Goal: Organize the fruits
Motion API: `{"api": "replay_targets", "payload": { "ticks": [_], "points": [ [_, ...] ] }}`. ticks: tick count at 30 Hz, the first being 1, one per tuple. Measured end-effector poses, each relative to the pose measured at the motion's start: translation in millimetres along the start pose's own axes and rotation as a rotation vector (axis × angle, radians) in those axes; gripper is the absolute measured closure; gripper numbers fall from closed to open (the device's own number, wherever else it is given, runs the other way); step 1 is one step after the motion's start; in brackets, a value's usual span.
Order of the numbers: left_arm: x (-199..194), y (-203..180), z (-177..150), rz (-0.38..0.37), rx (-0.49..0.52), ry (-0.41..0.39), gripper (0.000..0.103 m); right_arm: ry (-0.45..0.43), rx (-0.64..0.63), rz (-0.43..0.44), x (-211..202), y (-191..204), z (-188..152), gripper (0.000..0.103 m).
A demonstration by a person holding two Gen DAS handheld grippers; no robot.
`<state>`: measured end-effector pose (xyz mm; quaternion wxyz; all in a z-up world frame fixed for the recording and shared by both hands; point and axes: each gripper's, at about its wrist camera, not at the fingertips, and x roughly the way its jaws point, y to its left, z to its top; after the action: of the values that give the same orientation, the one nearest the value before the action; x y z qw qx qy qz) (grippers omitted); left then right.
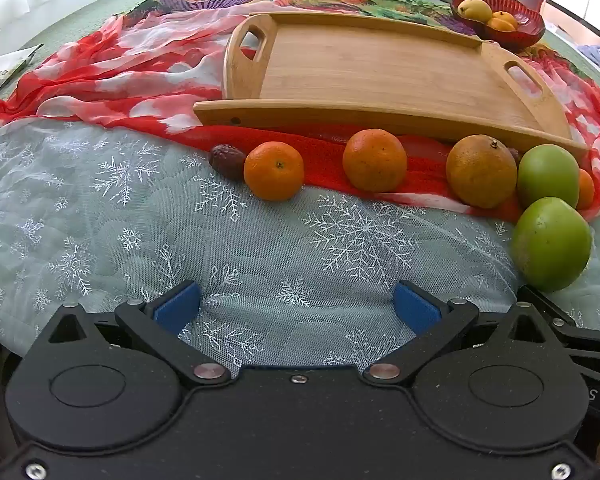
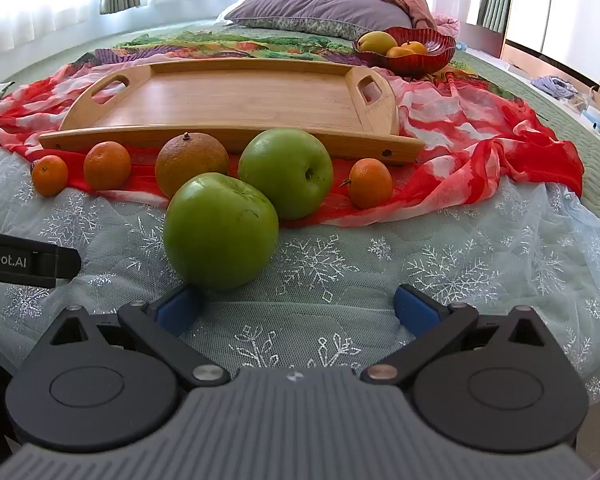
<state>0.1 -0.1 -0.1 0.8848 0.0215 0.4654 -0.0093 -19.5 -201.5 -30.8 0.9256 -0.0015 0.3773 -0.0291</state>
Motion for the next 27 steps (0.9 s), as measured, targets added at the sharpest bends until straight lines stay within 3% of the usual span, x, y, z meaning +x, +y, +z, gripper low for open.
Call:
{"api": "replay_targets", "payload": {
  "ticks": [27],
  "points": [
    [-0.2, 0.1, -0.1, -0.002, -0.002, -0.006, 0.0, -0.001, -0.002, -0.002, 0.1, 0.3, -0.7, 0.0]
  ]
}}
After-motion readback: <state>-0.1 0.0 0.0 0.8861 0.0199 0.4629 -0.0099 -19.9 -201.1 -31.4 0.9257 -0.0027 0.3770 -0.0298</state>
